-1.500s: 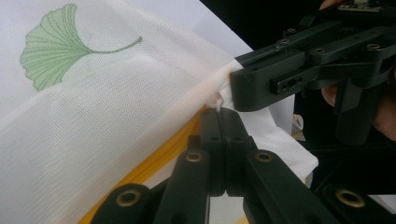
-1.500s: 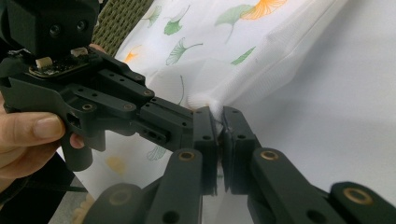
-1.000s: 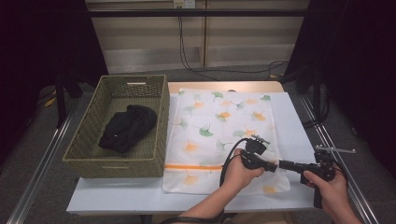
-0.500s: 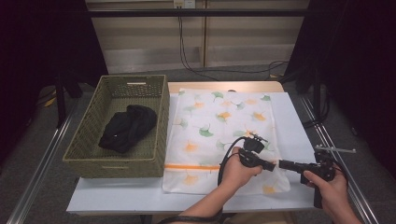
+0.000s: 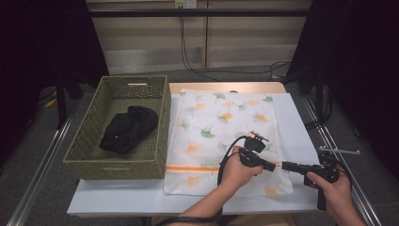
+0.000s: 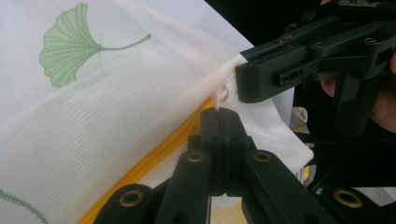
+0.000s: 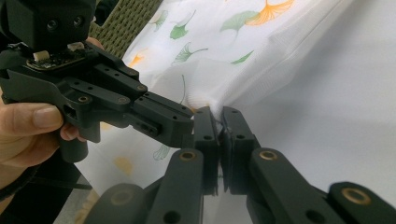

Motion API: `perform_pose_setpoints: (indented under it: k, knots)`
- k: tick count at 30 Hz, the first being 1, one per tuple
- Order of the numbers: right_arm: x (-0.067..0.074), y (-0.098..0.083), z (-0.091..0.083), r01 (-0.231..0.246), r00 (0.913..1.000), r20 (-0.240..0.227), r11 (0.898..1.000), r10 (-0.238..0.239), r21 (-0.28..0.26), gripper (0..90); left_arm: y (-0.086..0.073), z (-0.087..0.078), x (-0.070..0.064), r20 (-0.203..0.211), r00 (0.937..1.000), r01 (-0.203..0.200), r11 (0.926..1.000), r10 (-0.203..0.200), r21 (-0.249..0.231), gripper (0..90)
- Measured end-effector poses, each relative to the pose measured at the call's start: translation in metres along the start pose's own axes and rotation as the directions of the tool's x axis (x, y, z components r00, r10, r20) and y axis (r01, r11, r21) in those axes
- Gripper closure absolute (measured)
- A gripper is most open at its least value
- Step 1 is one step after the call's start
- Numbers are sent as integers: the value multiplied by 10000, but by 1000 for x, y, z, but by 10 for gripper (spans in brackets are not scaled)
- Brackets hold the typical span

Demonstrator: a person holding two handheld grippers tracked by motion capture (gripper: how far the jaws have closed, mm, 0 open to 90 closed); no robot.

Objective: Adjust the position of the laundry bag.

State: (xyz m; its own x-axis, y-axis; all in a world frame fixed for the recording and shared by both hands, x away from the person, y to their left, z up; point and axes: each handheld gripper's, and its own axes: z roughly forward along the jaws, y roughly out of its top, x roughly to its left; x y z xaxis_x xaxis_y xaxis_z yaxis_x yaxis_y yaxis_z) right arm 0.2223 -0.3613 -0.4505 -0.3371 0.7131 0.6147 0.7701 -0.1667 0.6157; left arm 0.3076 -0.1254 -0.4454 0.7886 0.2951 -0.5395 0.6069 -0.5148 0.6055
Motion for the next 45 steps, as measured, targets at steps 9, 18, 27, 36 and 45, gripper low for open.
perform_pose_setpoints:
  k: [9, 18, 27, 36, 45]
  knots:
    - [-1, 0, 1, -98, 9998, -179, 9999, 99, 31, 867, -2, 8, -2, -47, 9995, -310, 9994, 311, 149, 900]
    - [0, 0, 2, -155, 9995, -280, 9999, 155, -8, 867, -2, 12, -4, -438, 9985, -335, 9994, 338, 70, 900]
    - [0, 1, 0, -19, 9993, -383, 10000, 19, -13, 867, 1, 3, -5, -326, 9993, -193, 9995, 201, 263, 900]
    - [-5, 0, -5, 2, 9996, -279, 10000, -3, -39, 866, 4, -3, -8, -269, 9994, -214, 9993, 222, 296, 900]
    - [-3, 0, -4, 17, 9995, -303, 10000, -16, 47, 866, 5, -6, -8, -237, 9993, -287, 9990, 295, 330, 900]
